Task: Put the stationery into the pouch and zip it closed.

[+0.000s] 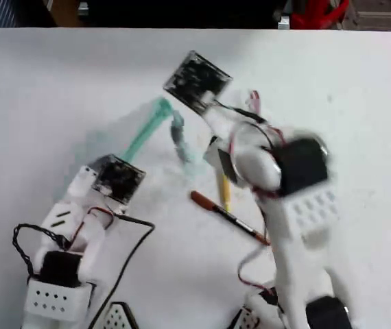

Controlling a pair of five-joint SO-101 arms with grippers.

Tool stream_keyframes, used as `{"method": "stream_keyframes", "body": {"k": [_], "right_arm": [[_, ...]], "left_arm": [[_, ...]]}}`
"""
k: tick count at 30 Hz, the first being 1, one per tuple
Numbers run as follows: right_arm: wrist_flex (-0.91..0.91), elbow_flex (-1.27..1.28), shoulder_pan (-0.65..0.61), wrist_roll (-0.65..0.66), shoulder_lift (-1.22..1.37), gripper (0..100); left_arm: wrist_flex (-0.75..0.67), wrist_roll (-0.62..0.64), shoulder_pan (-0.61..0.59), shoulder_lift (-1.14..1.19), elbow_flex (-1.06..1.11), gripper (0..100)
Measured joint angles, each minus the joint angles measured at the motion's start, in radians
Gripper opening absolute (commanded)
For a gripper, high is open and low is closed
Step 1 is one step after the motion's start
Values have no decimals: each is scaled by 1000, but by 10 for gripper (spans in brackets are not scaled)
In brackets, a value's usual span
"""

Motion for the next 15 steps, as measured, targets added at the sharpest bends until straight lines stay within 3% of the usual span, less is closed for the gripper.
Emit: {"method": "stream_keyframes", "body": {"k": [8, 15], "right_arm": [[-218, 229, 14, -12, -129, 189], [-445, 509, 14, -167, -308, 230]], "left_arm": [[163, 259, 207, 0, -207, 20], [164, 287, 232, 0, -186, 20]]}}
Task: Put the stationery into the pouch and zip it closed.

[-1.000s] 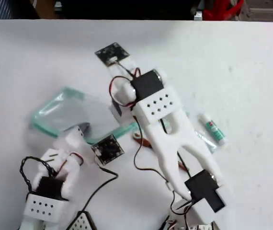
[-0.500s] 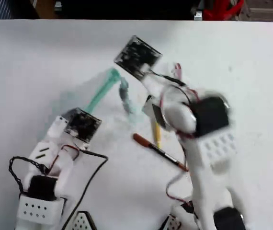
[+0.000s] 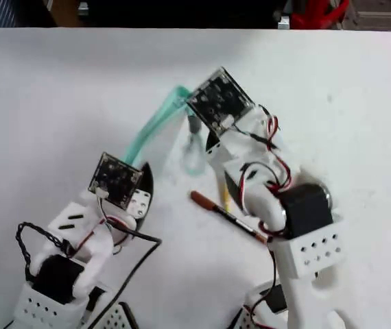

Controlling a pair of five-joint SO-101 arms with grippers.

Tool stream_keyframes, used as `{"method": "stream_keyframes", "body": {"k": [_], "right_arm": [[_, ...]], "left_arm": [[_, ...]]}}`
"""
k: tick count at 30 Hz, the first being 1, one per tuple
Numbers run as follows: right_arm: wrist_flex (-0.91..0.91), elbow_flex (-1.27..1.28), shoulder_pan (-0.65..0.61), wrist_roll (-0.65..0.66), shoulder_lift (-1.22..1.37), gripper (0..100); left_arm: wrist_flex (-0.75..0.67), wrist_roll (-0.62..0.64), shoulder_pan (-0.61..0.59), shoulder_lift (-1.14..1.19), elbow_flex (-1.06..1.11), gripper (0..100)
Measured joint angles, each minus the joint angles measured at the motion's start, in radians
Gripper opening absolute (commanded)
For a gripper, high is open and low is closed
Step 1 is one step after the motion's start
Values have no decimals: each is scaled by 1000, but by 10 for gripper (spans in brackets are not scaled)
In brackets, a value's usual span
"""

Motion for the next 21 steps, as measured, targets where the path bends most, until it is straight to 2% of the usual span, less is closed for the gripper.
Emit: {"method": "stream_keyframes", "body": {"k": [7, 14, 21], "right_arm": [[-351, 381, -60, -52, -121, 230], [-496, 411, -66, -219, -124, 230], [-565, 423, -94, -239, -114, 230]], "left_arm": [[0, 0, -3, 0, 3, 21], [0, 0, -5, 0, 3, 21], [0, 0, 2, 0, 3, 21]]}}
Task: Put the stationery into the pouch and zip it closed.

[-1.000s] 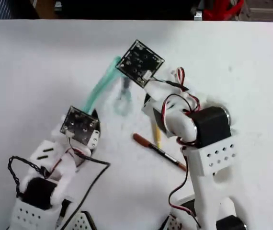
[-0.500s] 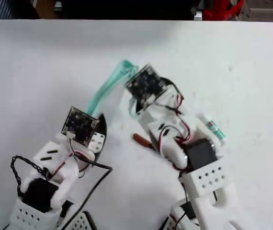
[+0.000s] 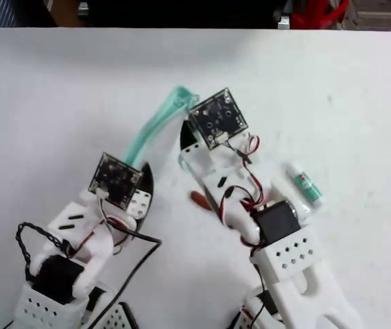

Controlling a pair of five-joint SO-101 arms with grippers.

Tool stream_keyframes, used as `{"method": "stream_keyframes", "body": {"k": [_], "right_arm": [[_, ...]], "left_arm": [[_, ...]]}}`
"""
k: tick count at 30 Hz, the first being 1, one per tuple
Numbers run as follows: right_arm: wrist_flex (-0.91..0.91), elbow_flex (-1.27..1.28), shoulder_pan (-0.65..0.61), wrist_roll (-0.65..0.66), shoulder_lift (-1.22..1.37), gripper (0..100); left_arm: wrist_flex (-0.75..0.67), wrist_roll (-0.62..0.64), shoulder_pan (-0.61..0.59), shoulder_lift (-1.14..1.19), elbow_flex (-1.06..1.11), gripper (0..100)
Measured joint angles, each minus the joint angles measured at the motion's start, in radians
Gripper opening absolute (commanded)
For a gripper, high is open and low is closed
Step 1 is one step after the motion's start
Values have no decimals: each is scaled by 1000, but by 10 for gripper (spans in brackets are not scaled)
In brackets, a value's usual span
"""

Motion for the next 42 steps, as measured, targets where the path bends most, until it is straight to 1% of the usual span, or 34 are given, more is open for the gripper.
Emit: {"method": "stream_keyframes", "body": {"k": [7, 10, 12, 15, 16, 21, 25, 31, 35, 38, 39, 40, 42], "right_arm": [[-83, 0, 5, 0, 104, 230], [-118, -2, 40, 0, 172, 219], [-123, -18, 55, 0, 204, 156], [-127, -46, 58, 0, 219, 26], [-130, -52, 58, 6, 224, 13], [-149, -55, 60, 126, 226, 19], [-112, -55, 54, 140, 178, 19], [35, -55, -41, 150, -57, 19], [121, -58, -97, 153, -143, 19], [143, -60, -104, 152, -152, 19], [143, -60, -104, 152, -153, 19], [144, -60, -104, 152, -153, 19], [149, -60, -104, 152, -153, 19]], "left_arm": [[8, 2, -2, 0, 0, 21], [8, 3, -2, 0, 0, 21], [8, 3, -2, 0, 0, 21], [8, 2, 0, 0, 0, 21], [8, 2, 0, 0, 0, 21], [8, 3, 0, 0, 0, 21], [8, 3, 0, 0, 0, 25], [8, 5, 0, 0, 0, 143], [8, 29, 2, 0, 20, 151], [8, 40, 0, 0, 23, 147], [5, 41, 0, 0, 23, 132], [-6, 43, 0, 0, 25, 103], [-31, 44, 2, 0, 25, 14]]}}
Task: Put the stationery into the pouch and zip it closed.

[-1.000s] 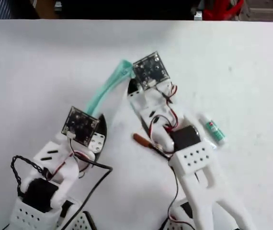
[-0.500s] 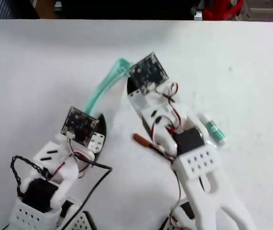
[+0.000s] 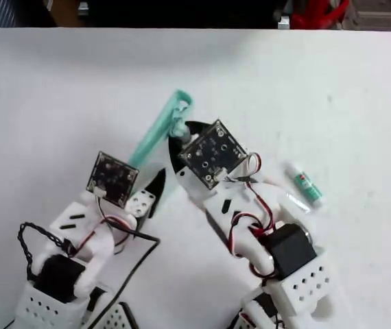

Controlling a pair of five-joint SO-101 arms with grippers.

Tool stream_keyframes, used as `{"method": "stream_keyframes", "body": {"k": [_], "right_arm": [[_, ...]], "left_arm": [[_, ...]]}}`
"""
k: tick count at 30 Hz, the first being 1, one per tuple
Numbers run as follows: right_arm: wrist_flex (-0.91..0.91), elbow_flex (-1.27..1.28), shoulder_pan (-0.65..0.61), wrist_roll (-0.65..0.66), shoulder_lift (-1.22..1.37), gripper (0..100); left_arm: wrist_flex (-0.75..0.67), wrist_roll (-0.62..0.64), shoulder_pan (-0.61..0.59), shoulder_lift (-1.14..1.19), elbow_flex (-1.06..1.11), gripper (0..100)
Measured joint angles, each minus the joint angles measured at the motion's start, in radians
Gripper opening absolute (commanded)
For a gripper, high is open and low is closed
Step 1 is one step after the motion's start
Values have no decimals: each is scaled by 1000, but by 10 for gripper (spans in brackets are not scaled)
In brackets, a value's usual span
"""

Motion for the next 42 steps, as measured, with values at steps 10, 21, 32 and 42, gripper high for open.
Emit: {"method": "stream_keyframes", "body": {"k": [10, 21, 32, 42], "right_arm": [[126, -11, -71, -2, 0, 19], [410, -221, -308, -41, -3, 19], [499, -290, -460, -37, 78, 19], [624, -473, -580, 9, 120, 19]], "left_arm": [[-18, 0, 6, 0, 9, 21], [-23, -17, 6, -15, 32, 21], [-21, -18, 3, -15, 34, 21], [-23, -20, 9, -20, 29, 21]]}}
